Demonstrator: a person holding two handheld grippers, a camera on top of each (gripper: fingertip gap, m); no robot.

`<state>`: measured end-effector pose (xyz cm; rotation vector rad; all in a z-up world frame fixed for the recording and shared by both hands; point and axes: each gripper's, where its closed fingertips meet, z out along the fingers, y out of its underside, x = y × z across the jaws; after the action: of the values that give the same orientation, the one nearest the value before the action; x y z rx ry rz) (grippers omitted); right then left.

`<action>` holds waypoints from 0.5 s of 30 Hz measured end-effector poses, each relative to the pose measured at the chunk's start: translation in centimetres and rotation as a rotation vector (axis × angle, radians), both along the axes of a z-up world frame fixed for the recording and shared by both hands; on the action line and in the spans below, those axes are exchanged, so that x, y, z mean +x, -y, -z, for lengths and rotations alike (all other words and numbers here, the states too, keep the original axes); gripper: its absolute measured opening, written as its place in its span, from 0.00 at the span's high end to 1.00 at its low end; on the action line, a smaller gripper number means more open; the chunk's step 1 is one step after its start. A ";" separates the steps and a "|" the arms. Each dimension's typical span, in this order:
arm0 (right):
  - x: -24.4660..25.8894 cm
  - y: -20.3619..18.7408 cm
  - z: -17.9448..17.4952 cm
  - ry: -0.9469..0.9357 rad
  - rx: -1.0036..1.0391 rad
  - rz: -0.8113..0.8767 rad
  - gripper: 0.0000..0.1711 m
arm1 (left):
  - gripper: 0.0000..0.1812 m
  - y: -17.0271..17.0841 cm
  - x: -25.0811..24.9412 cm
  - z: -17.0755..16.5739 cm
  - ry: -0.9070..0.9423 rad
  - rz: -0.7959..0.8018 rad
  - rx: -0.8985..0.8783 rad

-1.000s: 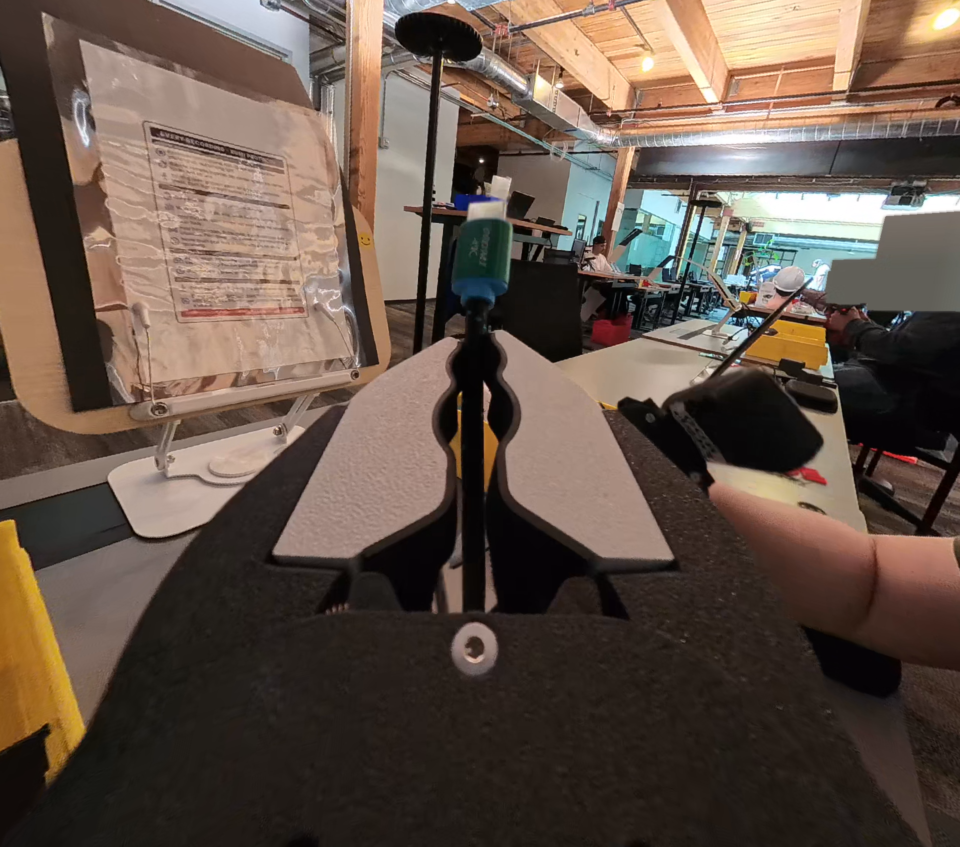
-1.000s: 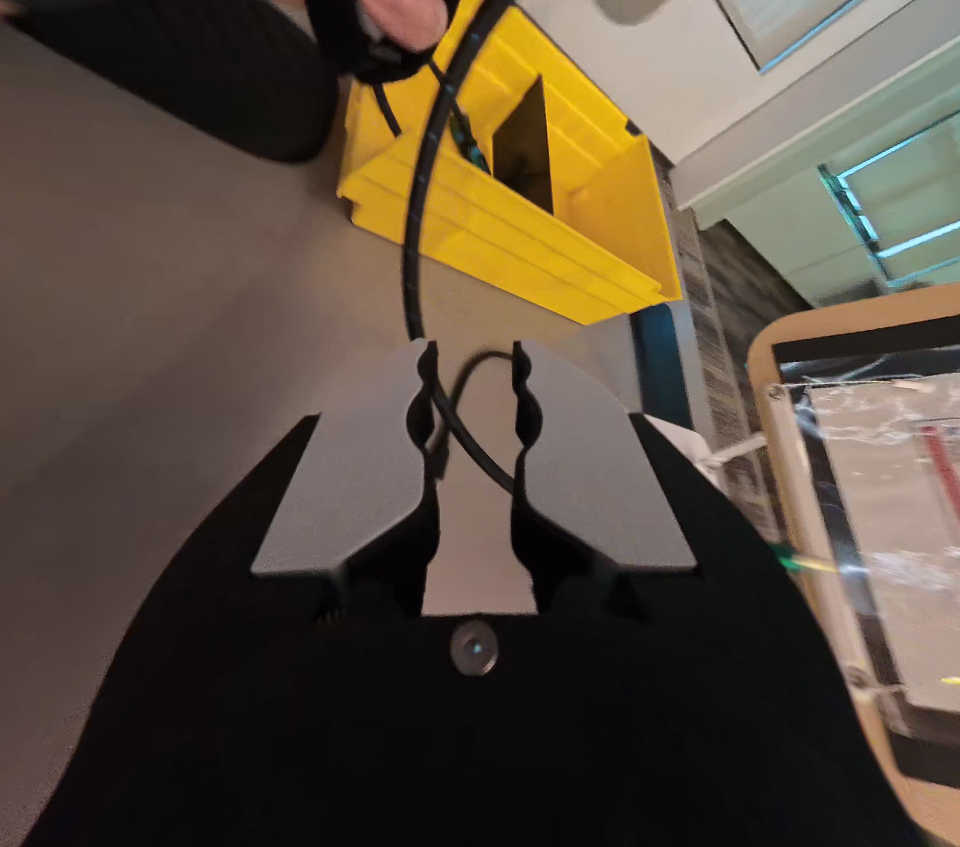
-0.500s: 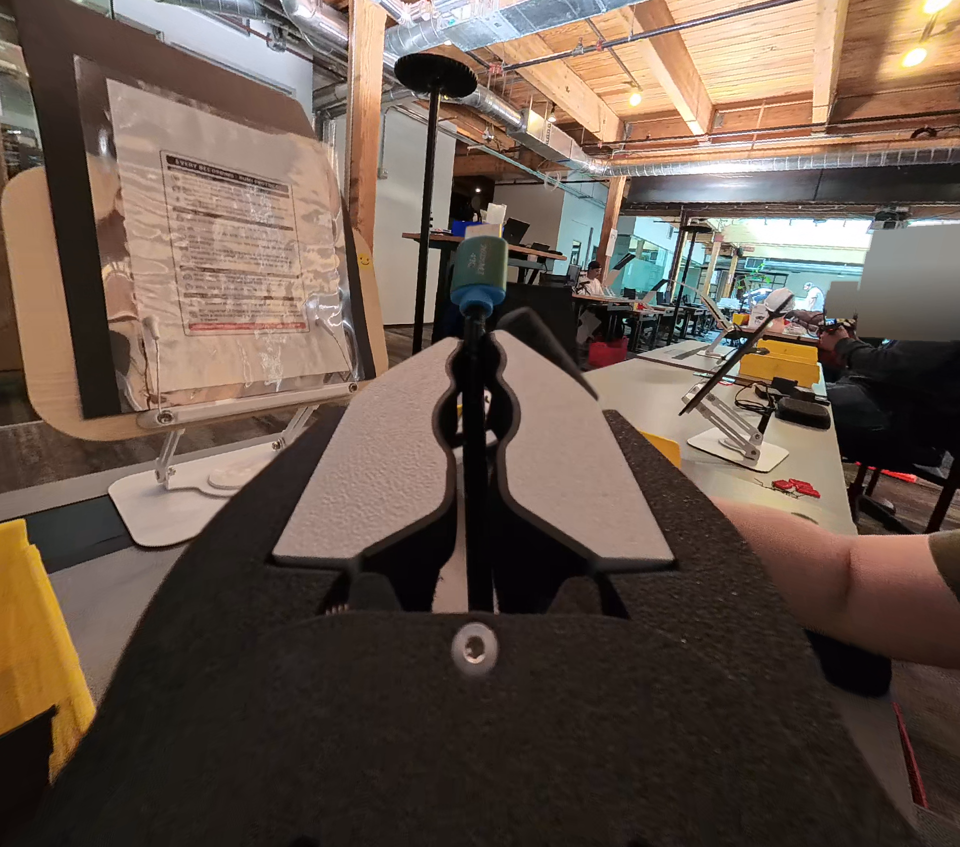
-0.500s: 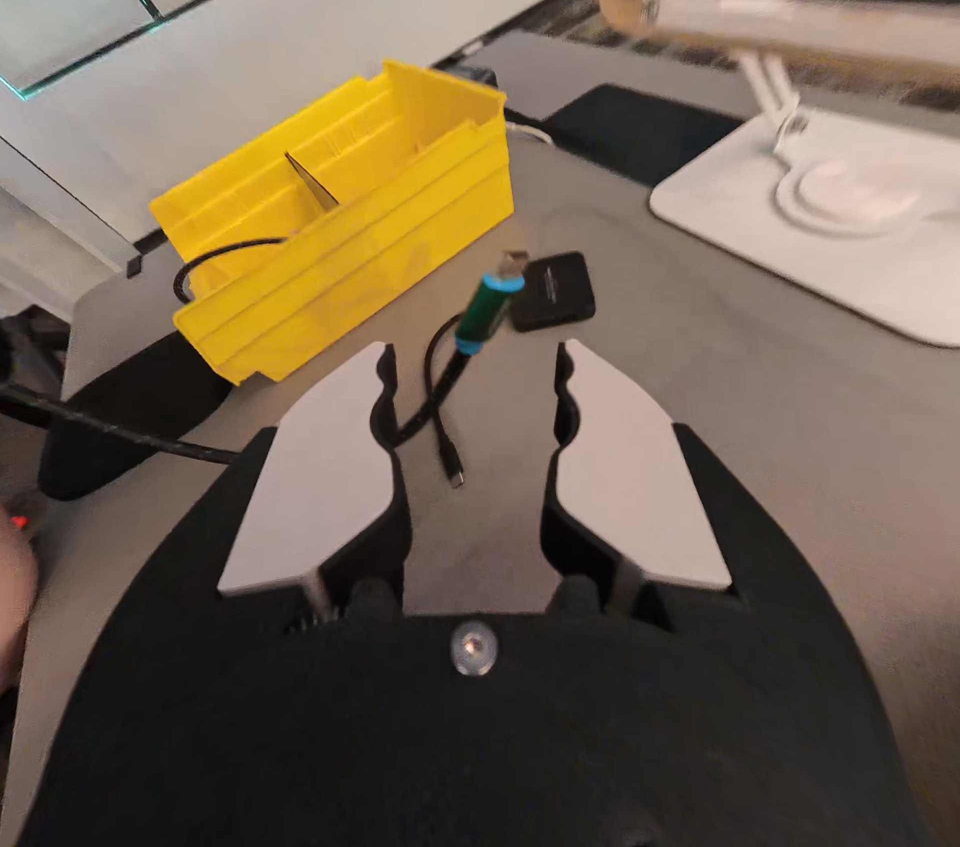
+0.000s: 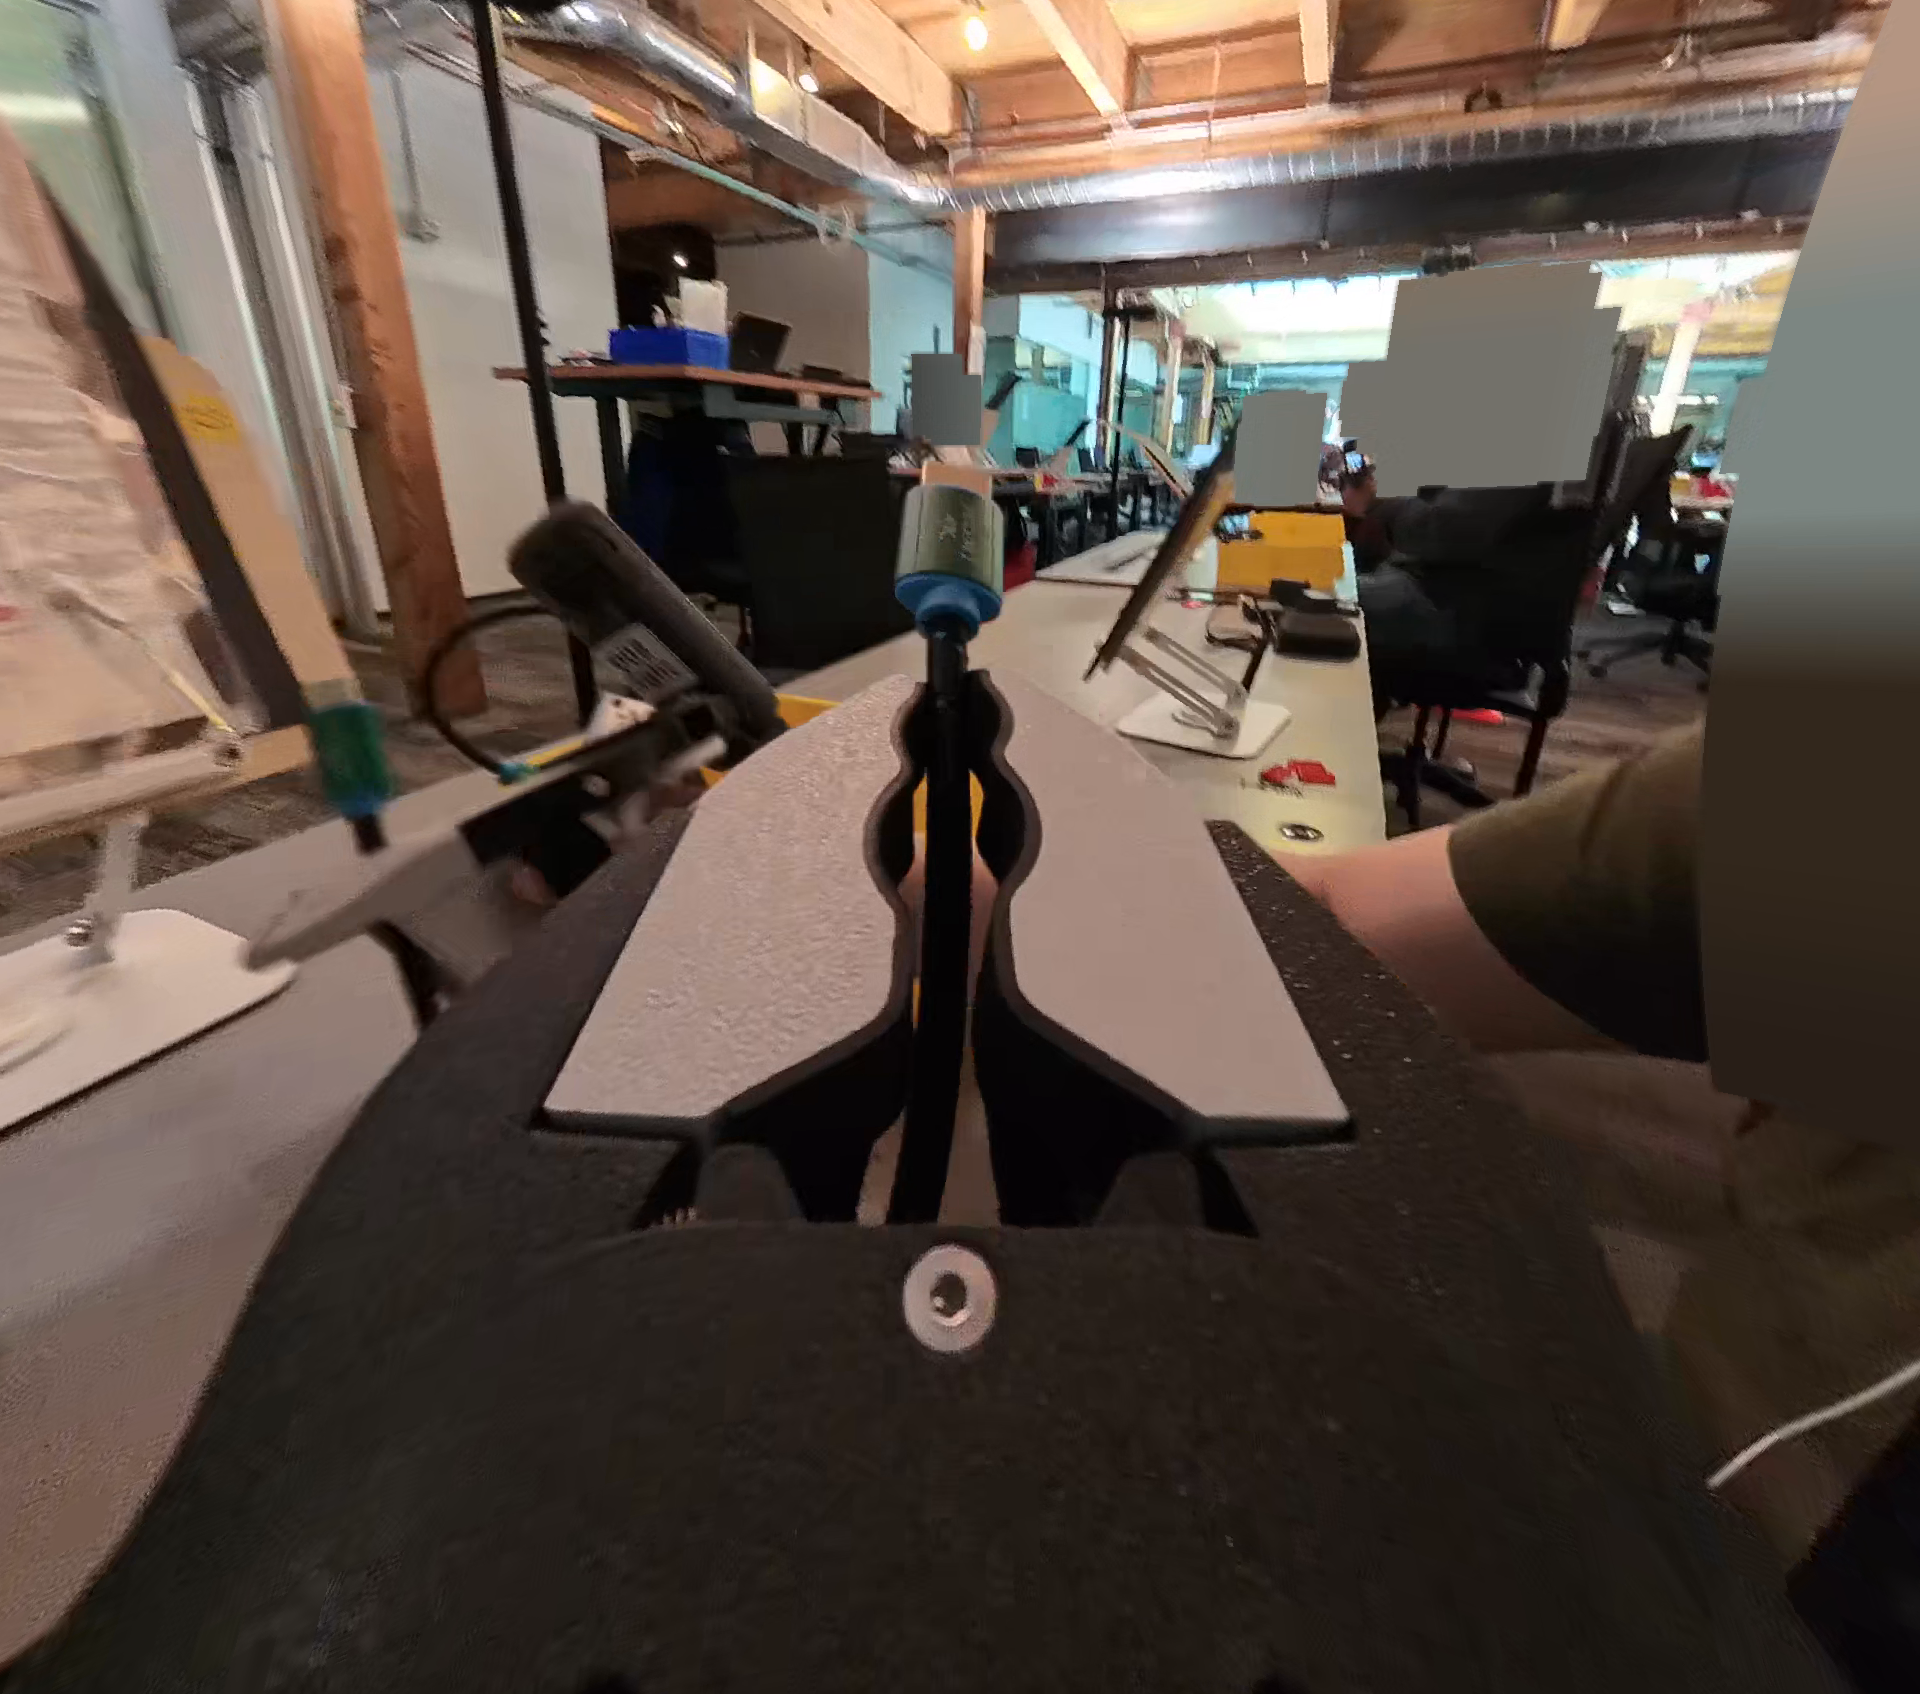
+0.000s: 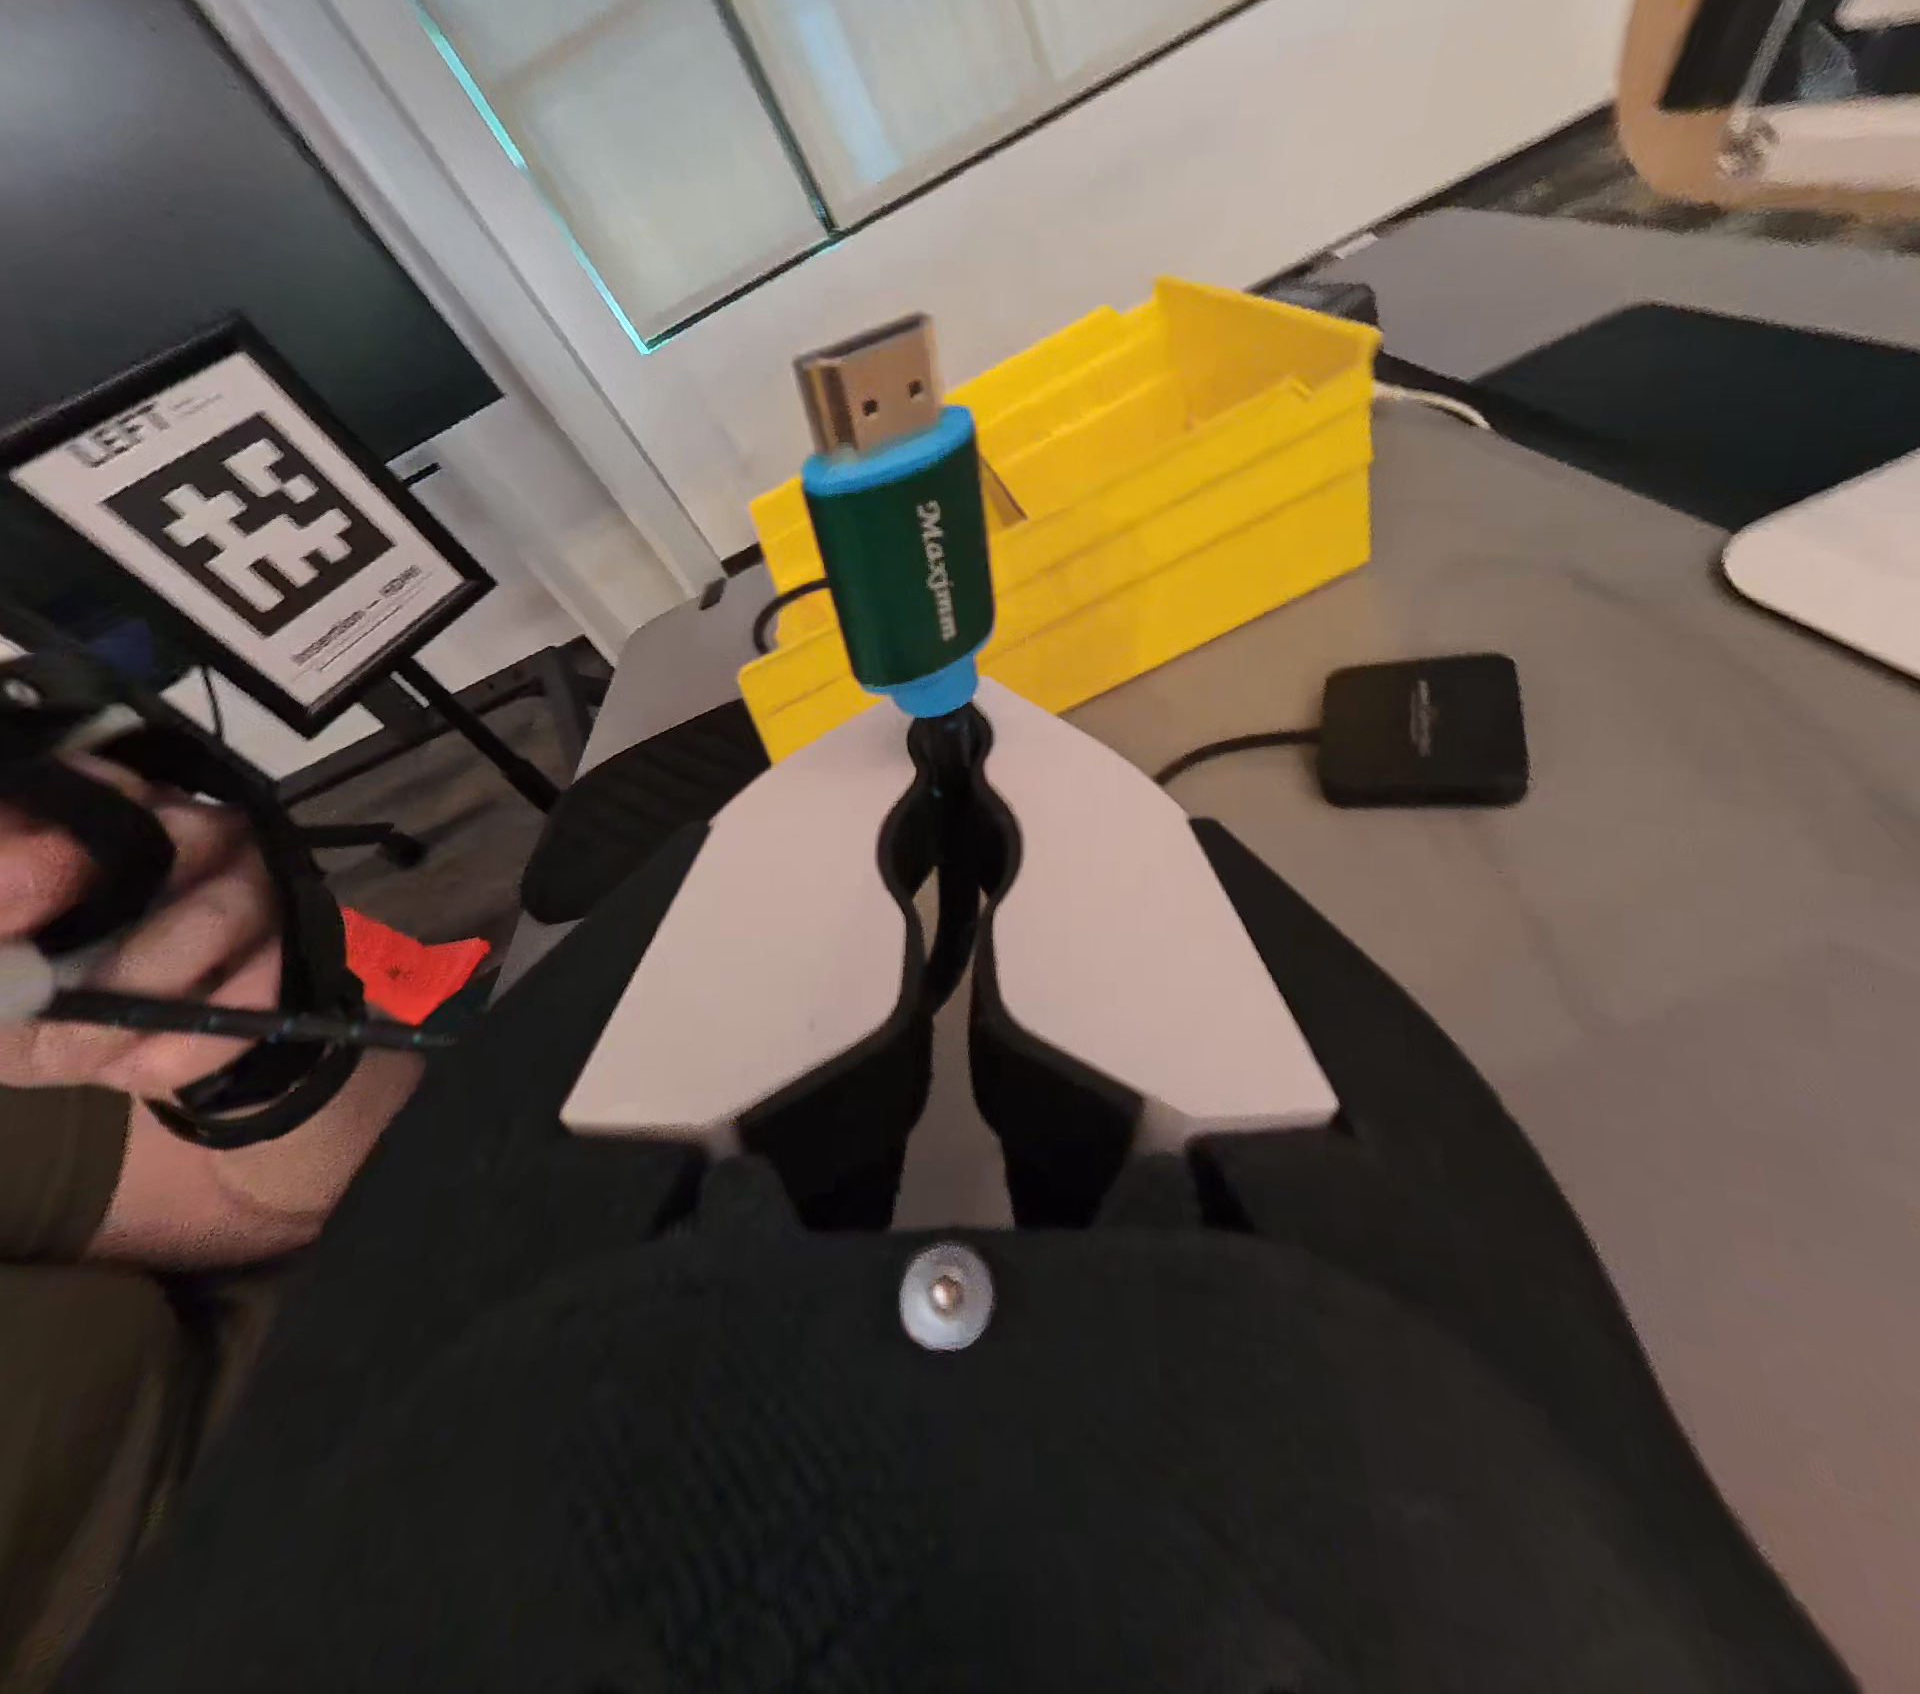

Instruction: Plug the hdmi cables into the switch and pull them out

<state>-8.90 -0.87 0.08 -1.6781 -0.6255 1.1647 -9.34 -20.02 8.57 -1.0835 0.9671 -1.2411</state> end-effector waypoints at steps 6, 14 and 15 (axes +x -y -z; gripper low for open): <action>-0.9 2.4 -3.2 -0.067 0.147 -0.101 1.00 | 0.95 5.9 3.3 3.9 -0.107 0.238 -0.056; -1.2 3.7 -4.3 0.287 0.508 -0.020 1.00 | 0.89 3.9 1.1 6.3 -0.243 0.104 0.021; -1.1 3.9 -4.6 0.329 0.545 -0.014 1.00 | 0.88 3.3 0.3 5.9 -0.241 0.074 0.027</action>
<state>-9.99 -4.82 4.65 -1.3936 -1.0546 0.6427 -9.02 -23.36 2.64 -1.2045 1.2132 -1.1710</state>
